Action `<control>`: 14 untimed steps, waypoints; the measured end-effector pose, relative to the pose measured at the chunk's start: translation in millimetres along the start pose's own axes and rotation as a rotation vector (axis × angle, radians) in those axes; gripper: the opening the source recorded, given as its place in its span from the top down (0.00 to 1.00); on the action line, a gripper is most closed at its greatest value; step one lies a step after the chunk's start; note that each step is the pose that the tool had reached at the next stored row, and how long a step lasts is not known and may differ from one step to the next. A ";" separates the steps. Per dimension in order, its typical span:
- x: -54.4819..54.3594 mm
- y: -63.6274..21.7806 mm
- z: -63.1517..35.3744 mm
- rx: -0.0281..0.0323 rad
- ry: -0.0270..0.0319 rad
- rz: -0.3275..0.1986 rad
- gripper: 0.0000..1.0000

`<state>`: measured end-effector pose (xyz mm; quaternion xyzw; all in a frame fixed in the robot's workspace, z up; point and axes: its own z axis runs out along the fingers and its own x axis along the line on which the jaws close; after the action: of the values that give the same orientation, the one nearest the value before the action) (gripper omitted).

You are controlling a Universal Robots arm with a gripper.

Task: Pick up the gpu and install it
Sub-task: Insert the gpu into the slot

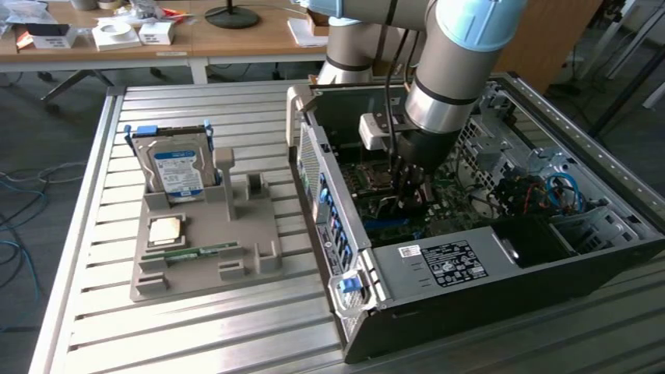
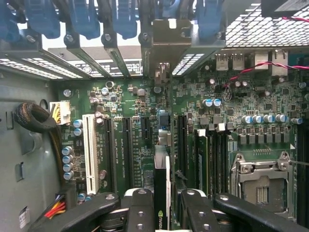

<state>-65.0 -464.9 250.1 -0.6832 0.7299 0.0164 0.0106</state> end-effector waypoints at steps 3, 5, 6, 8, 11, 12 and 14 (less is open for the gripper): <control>0.0 0.0 0.0 0.0006 0.0002 0.014 0.74; 0.0 0.0 0.0 0.0008 0.0009 0.019 0.74; 0.0 0.0 0.0 0.0009 0.0014 0.019 0.74; 0.0 0.4 0.0 0.0011 0.0023 0.019 0.74; 0.1 1.3 0.0 0.0010 0.0041 0.019 0.74; 0.1 1.4 0.0 0.0011 0.0049 0.019 0.74; 0.1 1.5 0.0 0.0012 0.0058 0.019 0.74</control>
<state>-66.5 -464.9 250.1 -0.6762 0.7365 0.0141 0.0088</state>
